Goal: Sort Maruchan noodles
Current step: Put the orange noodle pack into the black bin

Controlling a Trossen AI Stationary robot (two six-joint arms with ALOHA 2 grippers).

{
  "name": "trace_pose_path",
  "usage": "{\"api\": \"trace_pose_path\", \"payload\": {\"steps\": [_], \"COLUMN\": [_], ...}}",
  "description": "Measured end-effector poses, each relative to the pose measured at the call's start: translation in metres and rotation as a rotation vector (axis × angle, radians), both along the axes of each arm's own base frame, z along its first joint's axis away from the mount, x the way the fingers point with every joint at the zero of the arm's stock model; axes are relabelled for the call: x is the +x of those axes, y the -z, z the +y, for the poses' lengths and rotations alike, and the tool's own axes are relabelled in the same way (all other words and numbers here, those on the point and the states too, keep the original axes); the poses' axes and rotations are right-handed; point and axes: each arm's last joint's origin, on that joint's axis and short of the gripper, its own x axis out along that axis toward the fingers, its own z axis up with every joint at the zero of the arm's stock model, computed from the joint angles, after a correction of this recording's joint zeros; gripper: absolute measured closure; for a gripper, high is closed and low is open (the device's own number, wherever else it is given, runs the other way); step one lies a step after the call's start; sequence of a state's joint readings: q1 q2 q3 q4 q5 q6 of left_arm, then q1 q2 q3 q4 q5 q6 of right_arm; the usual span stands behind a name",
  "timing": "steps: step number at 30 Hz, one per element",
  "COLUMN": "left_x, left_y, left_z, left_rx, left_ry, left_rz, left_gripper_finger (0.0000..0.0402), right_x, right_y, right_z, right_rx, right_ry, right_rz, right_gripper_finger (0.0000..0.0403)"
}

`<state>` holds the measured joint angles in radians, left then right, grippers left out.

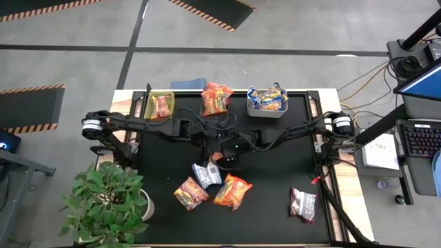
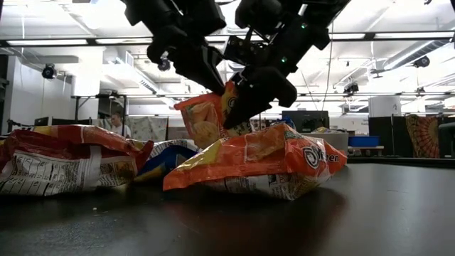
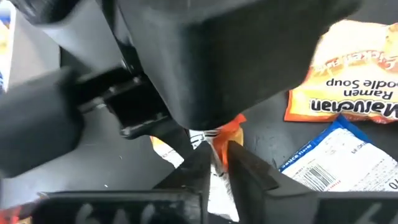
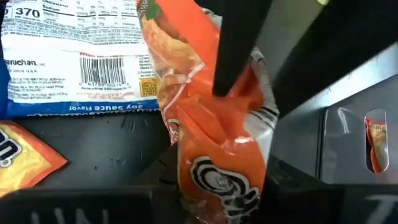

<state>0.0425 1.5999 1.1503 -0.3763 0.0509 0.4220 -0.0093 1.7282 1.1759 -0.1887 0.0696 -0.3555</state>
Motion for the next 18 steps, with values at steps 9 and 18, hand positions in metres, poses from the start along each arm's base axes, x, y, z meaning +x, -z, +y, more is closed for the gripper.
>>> {"api": "trace_pose_path", "payload": {"steps": [9, 18], "left_x": [-0.021, -0.037], "left_y": [-0.032, -0.048], "left_z": [0.008, 0.035], "left_rx": [0.101, 0.227], "left_ry": [0.009, -0.196], "left_rz": [-0.067, -0.093], "left_gripper_finger": [0.0283, 0.0284], "right_x": [-0.010, -0.035], "right_y": [-0.004, -0.049], "right_z": [-0.015, -0.074], "right_rx": [0.017, 0.162], "right_ry": [0.057, 0.236], "right_rz": [0.063, -0.088], "right_gripper_finger": [0.0301, 0.0323]}}
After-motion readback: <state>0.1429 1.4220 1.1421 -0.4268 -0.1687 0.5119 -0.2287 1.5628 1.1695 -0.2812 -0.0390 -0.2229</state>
